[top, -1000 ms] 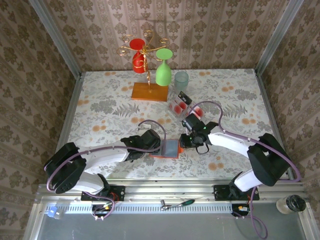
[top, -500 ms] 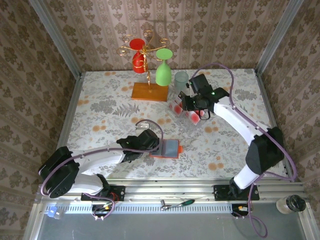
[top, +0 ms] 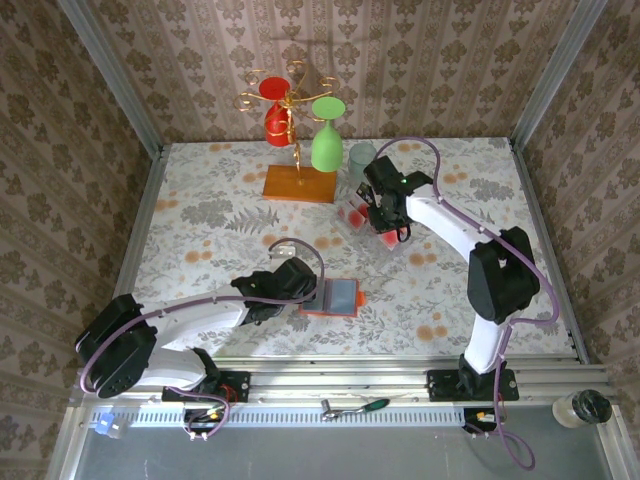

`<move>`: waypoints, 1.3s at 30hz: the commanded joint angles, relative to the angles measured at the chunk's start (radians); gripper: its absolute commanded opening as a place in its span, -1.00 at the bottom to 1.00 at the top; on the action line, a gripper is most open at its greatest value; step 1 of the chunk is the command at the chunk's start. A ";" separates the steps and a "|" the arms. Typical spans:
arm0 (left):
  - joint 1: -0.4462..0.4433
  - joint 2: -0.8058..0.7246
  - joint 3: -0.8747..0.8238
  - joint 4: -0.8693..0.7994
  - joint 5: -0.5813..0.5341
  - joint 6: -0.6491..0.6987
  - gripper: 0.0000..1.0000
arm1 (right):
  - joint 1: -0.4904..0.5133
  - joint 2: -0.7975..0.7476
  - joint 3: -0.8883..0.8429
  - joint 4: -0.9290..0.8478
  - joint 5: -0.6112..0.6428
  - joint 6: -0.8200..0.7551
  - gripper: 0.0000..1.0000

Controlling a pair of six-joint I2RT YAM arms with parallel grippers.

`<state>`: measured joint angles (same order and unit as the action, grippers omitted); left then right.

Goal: Put the credit cards into the card holder
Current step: Pick up the credit card from the storage box.

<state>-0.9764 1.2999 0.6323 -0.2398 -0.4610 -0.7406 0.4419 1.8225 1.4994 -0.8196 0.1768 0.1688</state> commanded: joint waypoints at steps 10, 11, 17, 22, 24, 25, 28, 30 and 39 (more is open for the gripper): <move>0.009 -0.013 -0.013 -0.013 -0.010 -0.006 1.00 | 0.000 0.070 0.029 -0.026 0.036 -0.040 -0.43; 0.010 -0.013 -0.013 -0.014 -0.010 -0.006 1.00 | 0.000 0.070 0.027 -0.024 0.031 -0.039 -0.45; 0.009 -0.011 -0.012 -0.014 -0.010 -0.006 1.00 | 0.000 0.043 0.020 -0.015 0.010 -0.031 -0.47; 0.010 -0.010 -0.011 -0.012 -0.007 -0.007 1.00 | -0.001 0.026 0.021 -0.017 0.000 -0.029 -0.52; 0.010 -0.010 -0.011 -0.013 -0.007 -0.007 1.00 | -0.002 0.021 0.020 -0.015 -0.006 -0.028 -0.54; 0.010 -0.010 -0.012 -0.013 -0.008 -0.007 1.00 | -0.002 0.020 0.020 -0.014 -0.010 -0.026 -0.57; 0.009 -0.010 -0.011 -0.013 -0.006 -0.009 1.00 | -0.002 0.017 0.021 -0.014 -0.026 -0.026 -0.65; 0.010 -0.010 -0.012 -0.013 -0.006 -0.008 1.00 | -0.002 0.012 0.022 -0.014 -0.032 -0.026 -0.66; 0.011 -0.005 -0.016 -0.012 -0.002 -0.006 1.00 | -0.001 -0.022 0.057 -0.033 -0.093 -0.050 -0.94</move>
<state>-0.9726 1.2999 0.6323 -0.2398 -0.4606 -0.7406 0.4419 1.8511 1.5162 -0.8207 0.1230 0.1322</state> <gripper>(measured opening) 0.999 0.060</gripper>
